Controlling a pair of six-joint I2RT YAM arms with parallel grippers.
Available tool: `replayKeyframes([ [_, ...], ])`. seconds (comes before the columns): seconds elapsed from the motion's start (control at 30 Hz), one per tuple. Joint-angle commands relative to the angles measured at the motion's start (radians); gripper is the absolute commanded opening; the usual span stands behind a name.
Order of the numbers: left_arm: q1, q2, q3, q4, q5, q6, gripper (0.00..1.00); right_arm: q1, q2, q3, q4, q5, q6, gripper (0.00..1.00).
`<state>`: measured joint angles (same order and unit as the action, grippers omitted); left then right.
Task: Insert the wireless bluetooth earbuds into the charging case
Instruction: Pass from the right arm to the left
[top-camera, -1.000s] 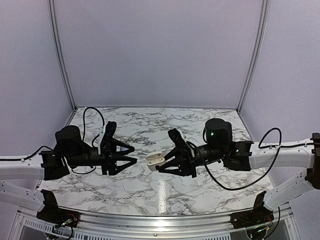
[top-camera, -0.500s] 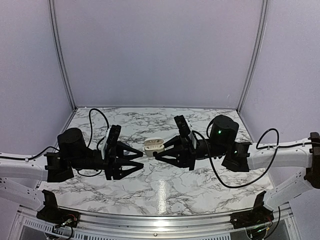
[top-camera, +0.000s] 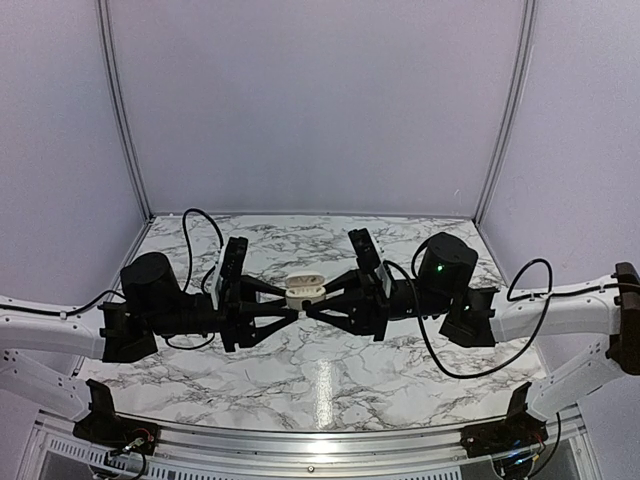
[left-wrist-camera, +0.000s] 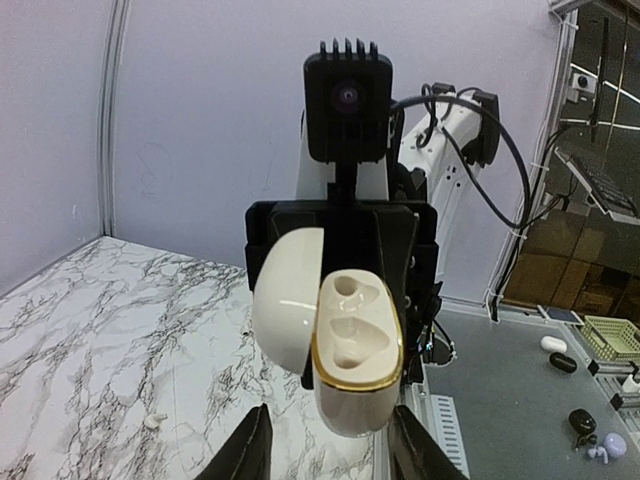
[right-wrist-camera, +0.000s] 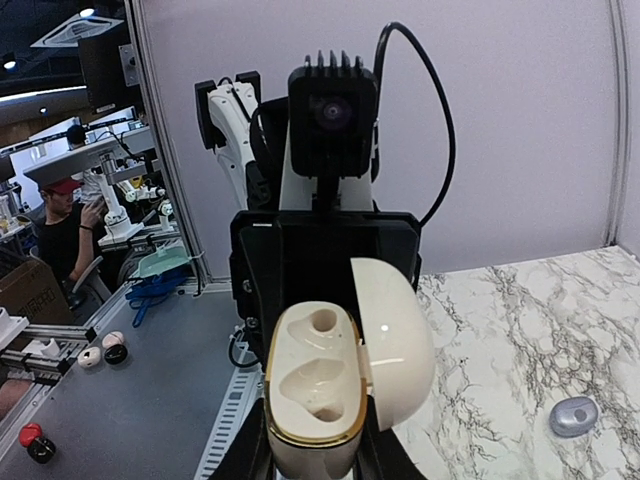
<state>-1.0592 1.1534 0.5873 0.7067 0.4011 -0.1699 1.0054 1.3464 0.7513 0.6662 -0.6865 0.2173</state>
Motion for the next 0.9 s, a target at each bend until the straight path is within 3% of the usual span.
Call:
replayKeyframes([
  [0.0,-0.011,0.006,-0.008,0.148,-0.053,-0.051,0.39,0.015,0.007,-0.011,0.064,0.036,0.02,0.0],
  [0.33,-0.024,0.04,-0.013,0.213,-0.066,-0.076,0.35,0.025,-0.001,-0.026,0.086,0.085,0.035,0.0],
  [0.87,-0.027,0.075,-0.019,0.245,-0.07,-0.102,0.37,0.028,0.002,-0.032,0.121,0.091,0.055,0.0],
])
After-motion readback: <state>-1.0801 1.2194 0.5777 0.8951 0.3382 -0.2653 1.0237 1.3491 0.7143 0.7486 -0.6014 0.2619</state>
